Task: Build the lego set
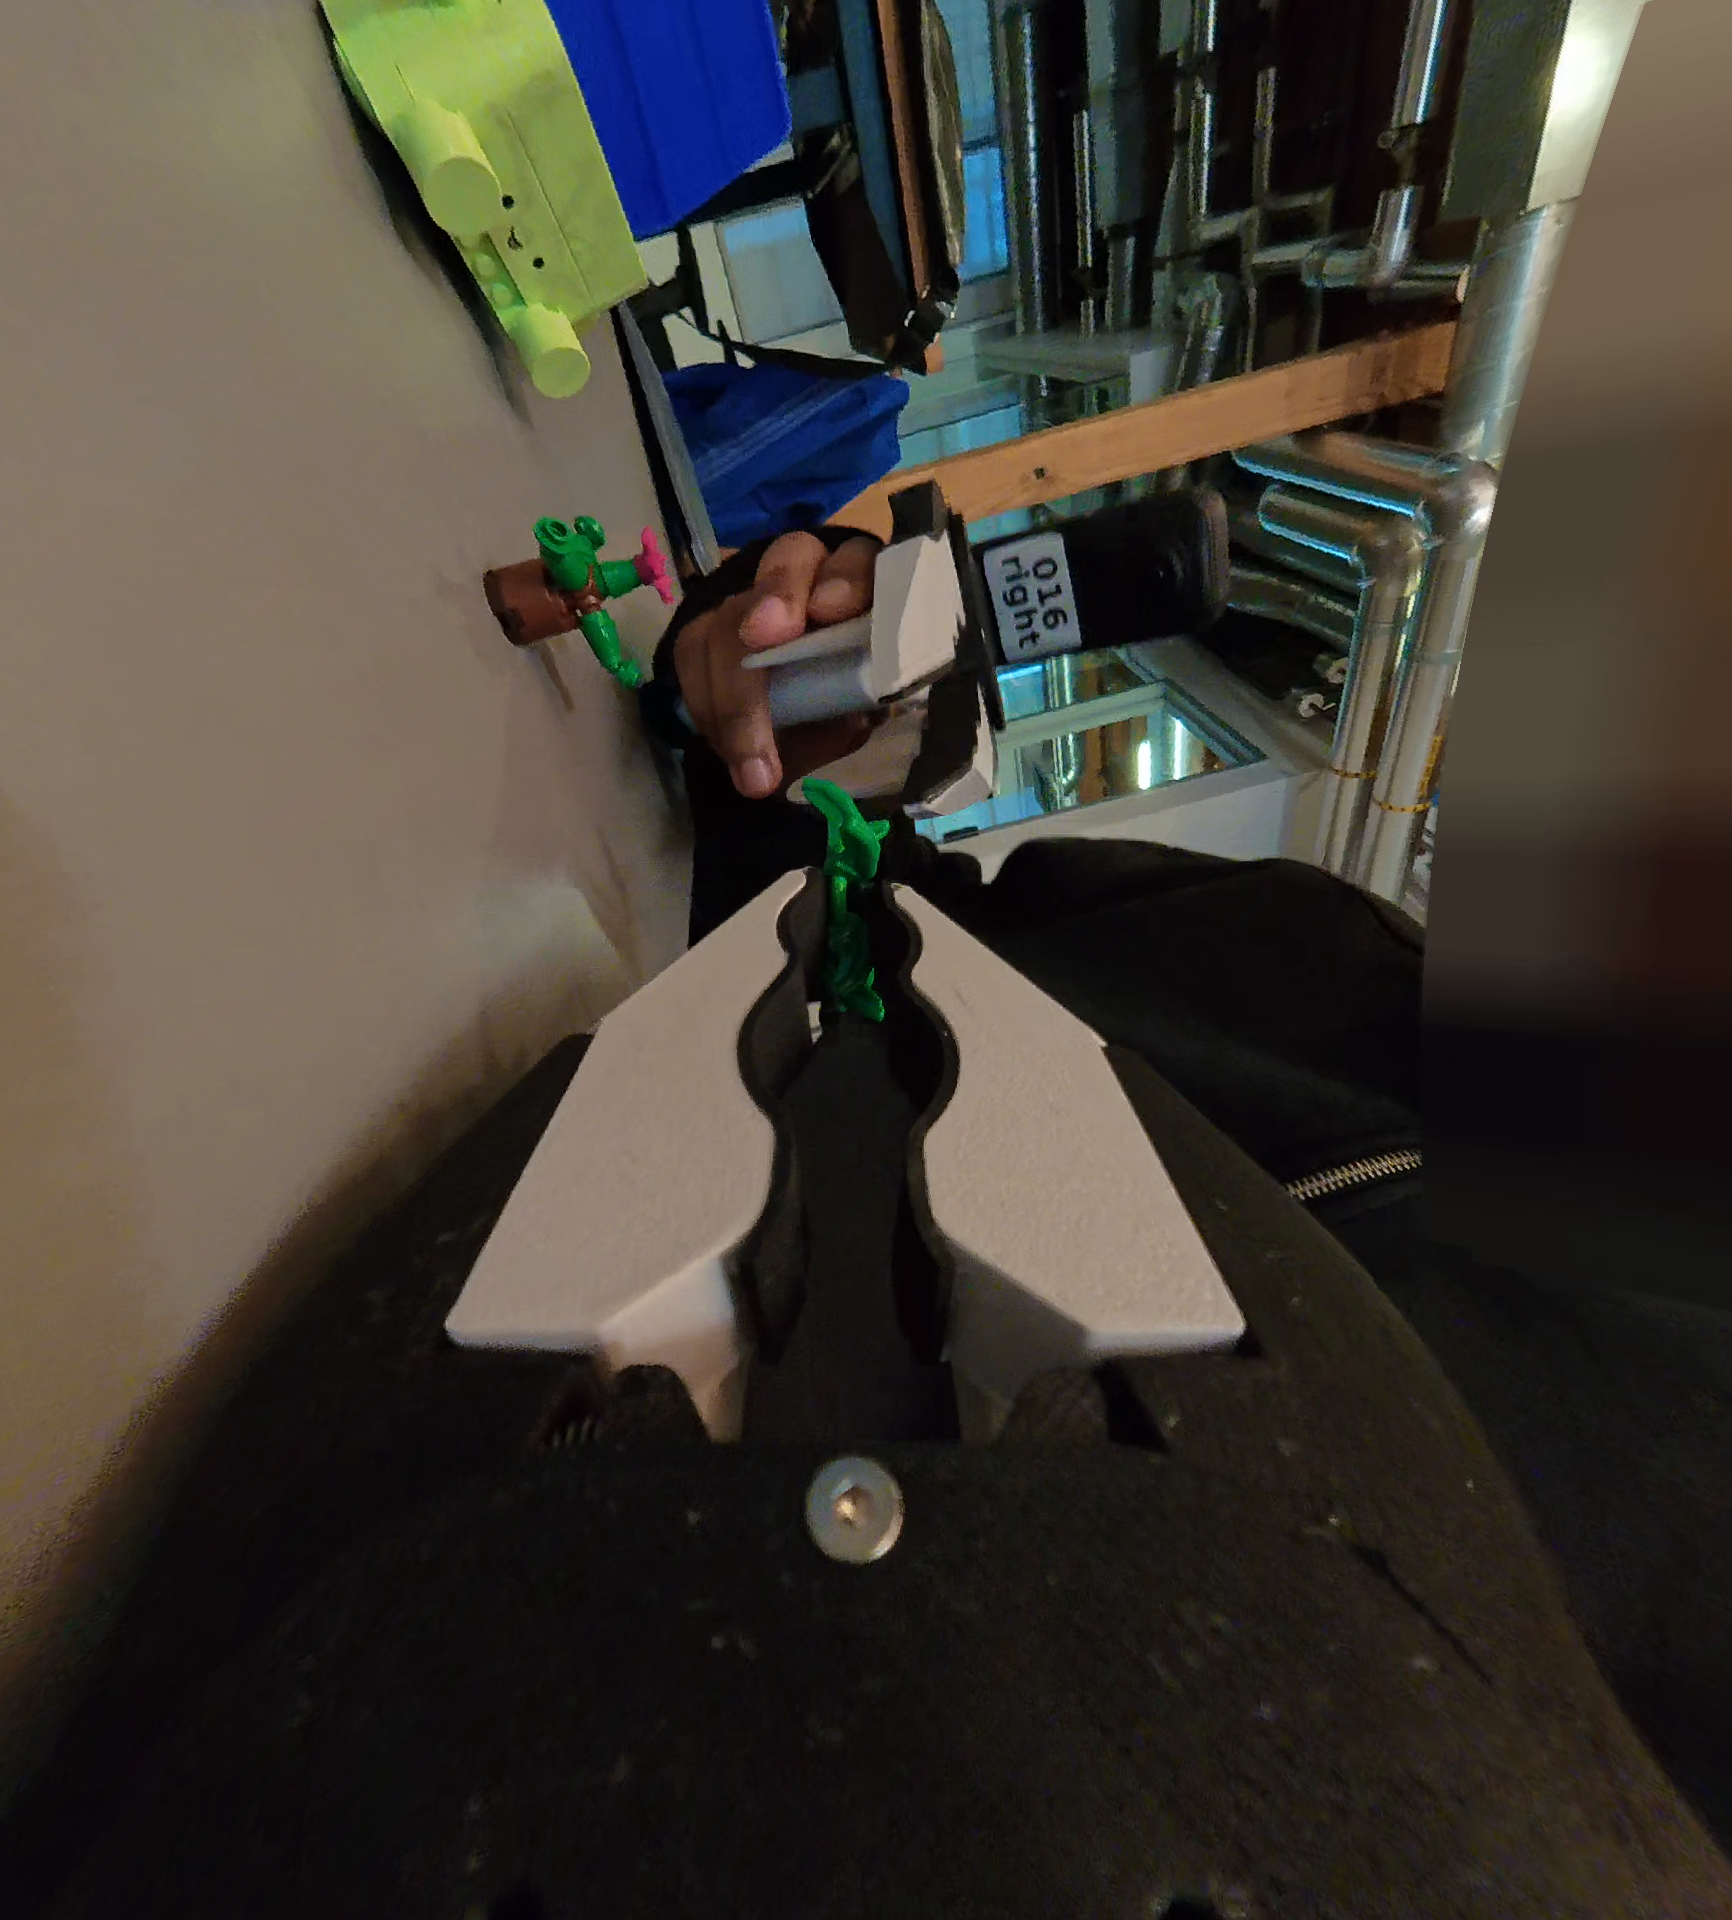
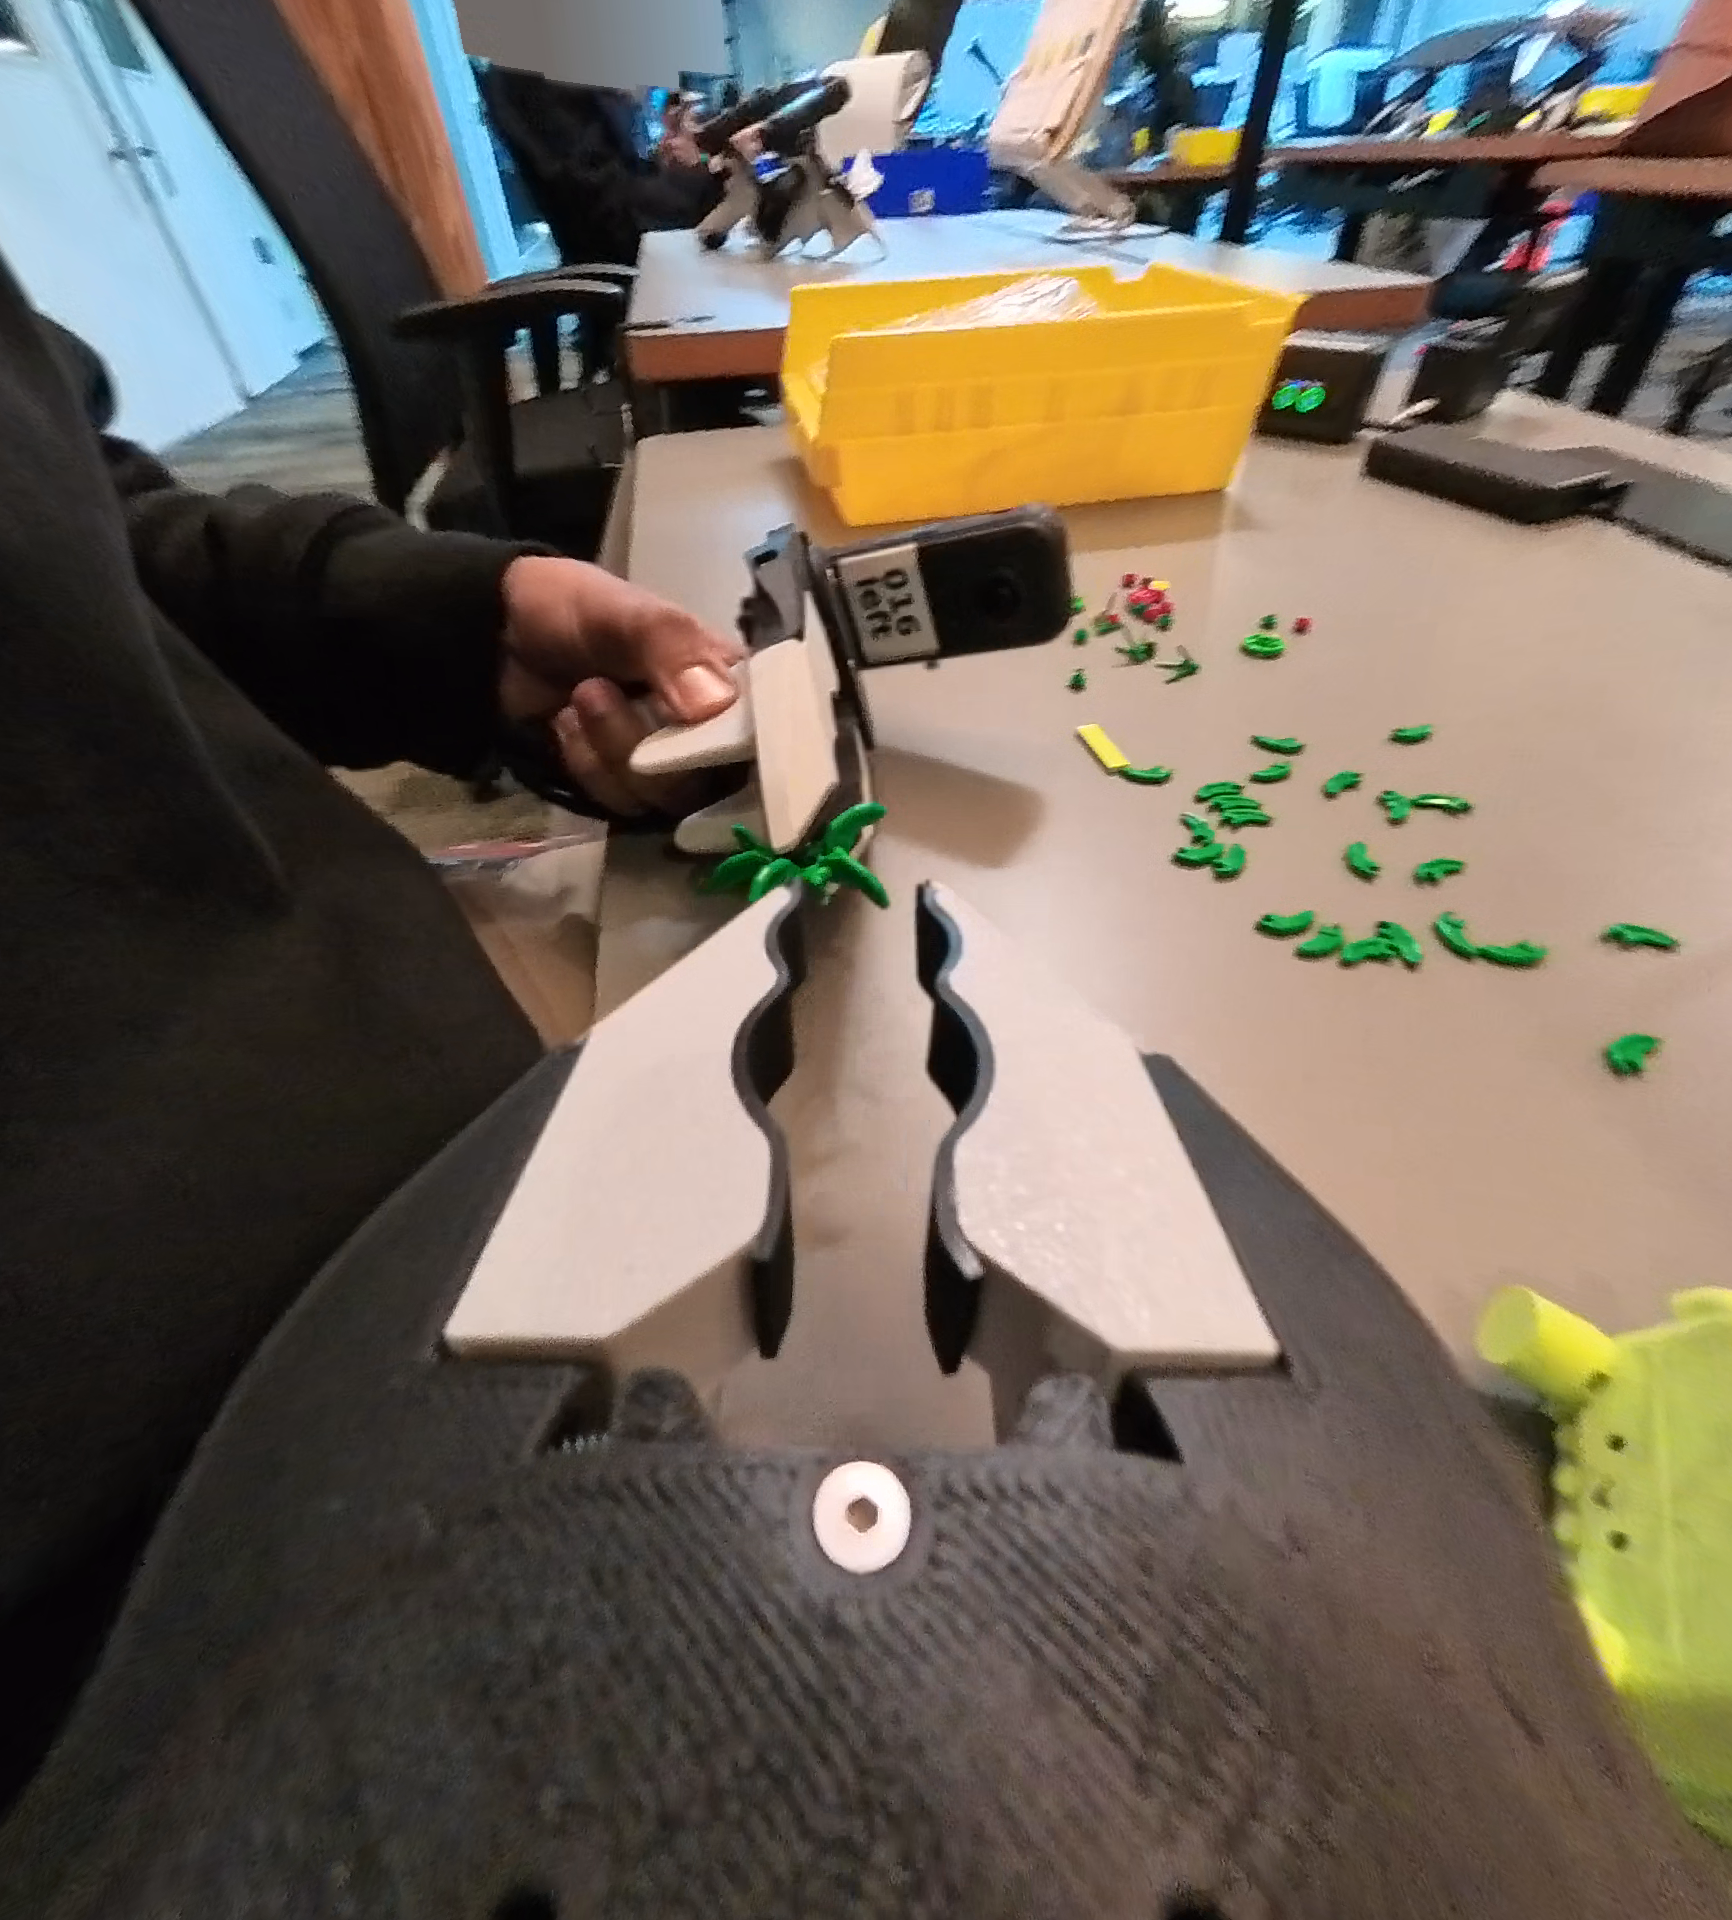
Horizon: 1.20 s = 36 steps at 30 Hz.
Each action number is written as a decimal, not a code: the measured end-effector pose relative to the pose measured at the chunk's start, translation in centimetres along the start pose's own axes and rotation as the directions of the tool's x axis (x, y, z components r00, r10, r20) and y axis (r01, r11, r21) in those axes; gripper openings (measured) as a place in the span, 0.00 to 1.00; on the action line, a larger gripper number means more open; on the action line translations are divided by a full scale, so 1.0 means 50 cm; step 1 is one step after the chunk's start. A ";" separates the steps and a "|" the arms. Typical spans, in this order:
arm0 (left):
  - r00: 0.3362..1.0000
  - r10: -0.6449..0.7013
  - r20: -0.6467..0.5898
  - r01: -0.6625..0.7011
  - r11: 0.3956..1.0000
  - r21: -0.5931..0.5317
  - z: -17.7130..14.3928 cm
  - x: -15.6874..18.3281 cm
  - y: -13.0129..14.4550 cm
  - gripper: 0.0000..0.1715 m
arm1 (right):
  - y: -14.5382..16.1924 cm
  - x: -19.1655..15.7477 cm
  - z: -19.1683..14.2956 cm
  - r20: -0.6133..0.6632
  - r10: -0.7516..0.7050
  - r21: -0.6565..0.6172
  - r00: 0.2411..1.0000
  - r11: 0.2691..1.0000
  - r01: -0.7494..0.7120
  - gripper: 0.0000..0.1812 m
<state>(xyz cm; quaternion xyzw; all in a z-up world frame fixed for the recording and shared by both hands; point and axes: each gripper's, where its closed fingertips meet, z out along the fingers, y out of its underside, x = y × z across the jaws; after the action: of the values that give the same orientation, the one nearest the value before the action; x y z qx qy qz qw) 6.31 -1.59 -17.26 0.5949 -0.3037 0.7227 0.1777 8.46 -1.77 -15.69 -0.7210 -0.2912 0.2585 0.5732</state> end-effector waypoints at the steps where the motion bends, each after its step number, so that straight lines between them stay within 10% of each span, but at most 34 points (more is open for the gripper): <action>1: 1.000 0.006 0.001 -0.006 1.000 0.008 -0.001 0.000 -0.002 0.03 | -0.001 0.004 -0.002 -0.041 -0.029 0.005 0.999 1.000 0.029 0.10; 6: 1.000 0.029 0.011 -0.030 0.997 0.074 -0.011 0.001 -0.018 0.03 | -0.018 0.030 -0.019 -0.312 -0.169 0.032 0.935 0.982 0.188 0.05; 12: 0.999 0.043 0.018 -0.046 0.984 0.170 -0.026 0.004 -0.038 0.03 | -0.040 0.017 -0.029 -0.332 0.078 0.181 0.940 0.983 -0.018 0.11; 17: 0.998 0.052 0.022 -0.055 0.987 0.149 -0.018 0.003 -0.034 0.04 | -0.015 0.019 0.006 -0.456 -0.050 0.016 0.888 0.998 0.064 0.15; 36: 0.981 0.192 -0.040 -0.180 0.962 0.206 -0.021 0.044 -0.033 0.07 | -0.026 0.010 0.072 -0.265 -0.022 0.035 0.964 0.999 0.033 0.00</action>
<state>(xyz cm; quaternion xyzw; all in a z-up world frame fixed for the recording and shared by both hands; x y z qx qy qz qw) 6.04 0.11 -14.86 0.5570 -0.2779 0.7806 0.0568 6.08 1.25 -15.19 -0.7336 -0.2169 0.1575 0.6244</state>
